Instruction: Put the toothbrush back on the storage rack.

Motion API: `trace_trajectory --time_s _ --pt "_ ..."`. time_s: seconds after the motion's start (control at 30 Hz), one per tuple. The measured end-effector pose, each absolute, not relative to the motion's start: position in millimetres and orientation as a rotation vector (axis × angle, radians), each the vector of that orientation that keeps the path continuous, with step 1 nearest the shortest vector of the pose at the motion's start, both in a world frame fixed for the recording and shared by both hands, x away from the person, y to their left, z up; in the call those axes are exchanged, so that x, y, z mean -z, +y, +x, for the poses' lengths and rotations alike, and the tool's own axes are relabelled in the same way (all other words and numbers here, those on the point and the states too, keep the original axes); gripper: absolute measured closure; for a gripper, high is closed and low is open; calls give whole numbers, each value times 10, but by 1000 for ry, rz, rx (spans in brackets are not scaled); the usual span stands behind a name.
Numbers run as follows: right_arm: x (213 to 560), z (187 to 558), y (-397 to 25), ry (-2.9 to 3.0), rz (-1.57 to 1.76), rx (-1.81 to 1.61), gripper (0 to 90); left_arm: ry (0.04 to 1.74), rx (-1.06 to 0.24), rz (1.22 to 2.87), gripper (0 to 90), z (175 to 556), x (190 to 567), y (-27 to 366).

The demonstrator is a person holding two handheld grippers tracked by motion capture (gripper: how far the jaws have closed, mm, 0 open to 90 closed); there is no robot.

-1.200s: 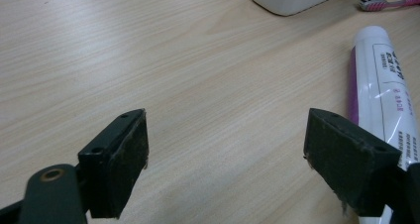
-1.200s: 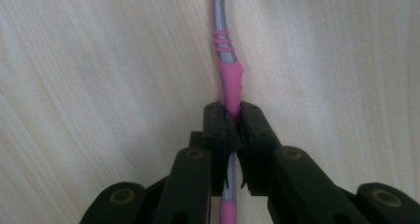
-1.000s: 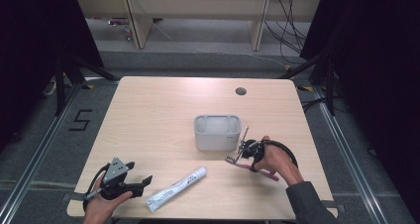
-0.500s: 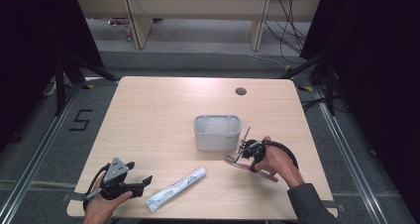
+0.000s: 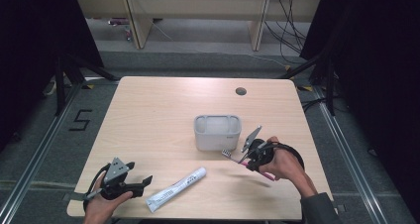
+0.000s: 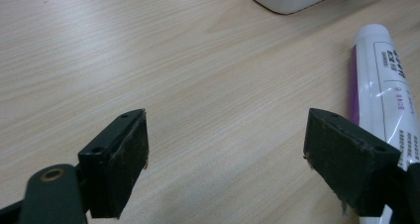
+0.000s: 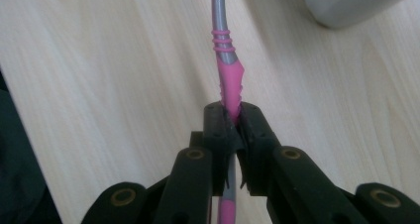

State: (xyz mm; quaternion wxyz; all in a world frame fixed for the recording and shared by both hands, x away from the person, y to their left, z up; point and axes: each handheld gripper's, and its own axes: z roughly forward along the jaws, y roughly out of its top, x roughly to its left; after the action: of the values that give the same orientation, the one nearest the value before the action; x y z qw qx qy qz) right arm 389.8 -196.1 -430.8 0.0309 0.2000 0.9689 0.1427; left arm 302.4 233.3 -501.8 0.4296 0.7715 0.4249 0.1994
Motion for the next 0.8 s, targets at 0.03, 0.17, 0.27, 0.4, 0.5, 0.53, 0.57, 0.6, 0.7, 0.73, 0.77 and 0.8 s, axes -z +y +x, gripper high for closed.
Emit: trace_trajectory --time_s 0.03,0.17,0.27,0.4,0.5,0.53,0.57,0.6,0.7,0.73,0.77,0.8 --pt "4308 3898 -1961 2985 616 -440 834 1060 -498 1925 171 3024 5018 2333" --pt "4231 3863 -1982 2959 604 -540 834 1060 -496 1921 171 3026 5019 2332" --pt "4158 3848 -2015 2927 616 -658 834 1060 -498 1921 171 3025 5019 2332" --pt "4085 3811 -2049 2902 674 -761 834 1061 -498 1920 171 3025 5019 2333" --pt "4048 3820 -2076 2858 658 -825 834 1061 -498 1918 172 3026 5019 2332" --pt "4042 3825 -2086 2840 658 -845 834 1061 -498 1918 172 3026 5019 2332" --pt "4035 3825 -2096 2828 672 -857 834 1062 -499 1917 172 3027 5018 2333" --pt "4035 3829 -2104 2818 679 -880 834 1062 -498 1917 172 3027 5019 2332" --pt "3999 3844 -2127 2805 680 -980 834 1062 -499 1920 172 3027 5019 2332" --pt "3999 3844 -2127 2805 680 -980 834 1063 -499 1919 172 3027 5018 2332" --pt "3979 3846 -2132 2781 699 -1009 834 1063 -500 1919 172 3026 5018 2333" --pt "3979 3864 -2136 2762 681 -1026 834 1063 -500 1919 172 3026 5018 2333"
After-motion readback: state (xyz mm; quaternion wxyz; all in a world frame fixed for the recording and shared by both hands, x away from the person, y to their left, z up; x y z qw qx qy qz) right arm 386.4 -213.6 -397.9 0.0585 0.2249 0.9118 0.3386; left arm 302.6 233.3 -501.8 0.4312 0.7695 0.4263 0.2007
